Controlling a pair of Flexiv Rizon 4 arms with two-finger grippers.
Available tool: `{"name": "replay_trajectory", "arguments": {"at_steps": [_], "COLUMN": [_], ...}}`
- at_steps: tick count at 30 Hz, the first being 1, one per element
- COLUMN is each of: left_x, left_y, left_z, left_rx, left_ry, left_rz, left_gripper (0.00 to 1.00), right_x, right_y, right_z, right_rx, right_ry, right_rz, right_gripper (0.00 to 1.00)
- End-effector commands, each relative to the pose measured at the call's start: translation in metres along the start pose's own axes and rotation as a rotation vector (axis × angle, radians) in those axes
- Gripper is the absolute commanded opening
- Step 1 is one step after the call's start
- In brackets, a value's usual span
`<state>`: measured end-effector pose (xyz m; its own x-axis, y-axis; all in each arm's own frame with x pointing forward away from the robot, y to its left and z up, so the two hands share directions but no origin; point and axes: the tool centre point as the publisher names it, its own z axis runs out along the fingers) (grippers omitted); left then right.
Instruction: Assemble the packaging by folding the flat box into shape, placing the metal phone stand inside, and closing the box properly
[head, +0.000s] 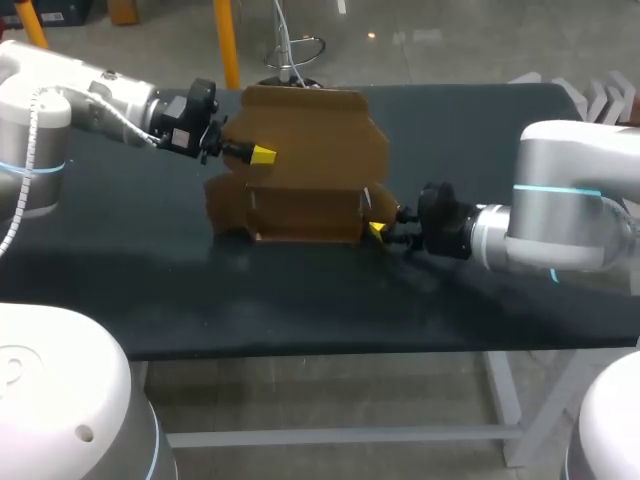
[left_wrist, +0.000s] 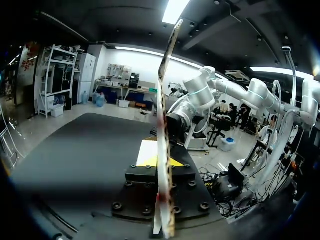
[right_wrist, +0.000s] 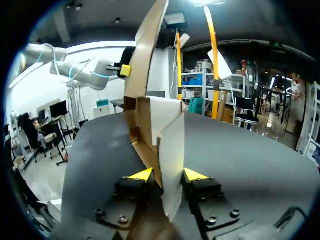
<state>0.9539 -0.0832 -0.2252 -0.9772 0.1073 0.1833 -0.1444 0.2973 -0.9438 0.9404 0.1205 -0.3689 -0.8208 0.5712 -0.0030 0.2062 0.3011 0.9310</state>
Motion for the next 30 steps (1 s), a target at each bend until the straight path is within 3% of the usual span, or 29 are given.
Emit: {"name": "replay_trajectory", "arguments": {"at_steps": [1, 16, 23, 30], "left_x": [0.0, 0.0, 0.0, 0.0], "left_y": [0.002, 0.002, 0.002, 0.002], "left_z": [0.001, 0.001, 0.001, 0.001], "left_rx": [-0.002, -0.002, -0.002, -0.002], "left_ry": [0.002, 0.002, 0.002, 0.002], "left_rz": [-0.001, -0.001, -0.001, -0.001], "left_gripper": [0.0, 0.0, 0.0, 0.0], "right_x": [0.009, 0.028, 0.035, 0.039], "right_y": [0.001, 0.011, 0.012, 0.012], "right_z": [0.009, 0.02, 0.021, 0.015], "right_rx": [0.005, 0.007, 0.007, 0.008], "right_ry": [-0.016, -0.009, -0.011, -0.032], "right_rz": [-0.001, -0.001, 0.006, 0.007], "right_gripper": [0.44, 0.5, 0.82, 0.84]}}
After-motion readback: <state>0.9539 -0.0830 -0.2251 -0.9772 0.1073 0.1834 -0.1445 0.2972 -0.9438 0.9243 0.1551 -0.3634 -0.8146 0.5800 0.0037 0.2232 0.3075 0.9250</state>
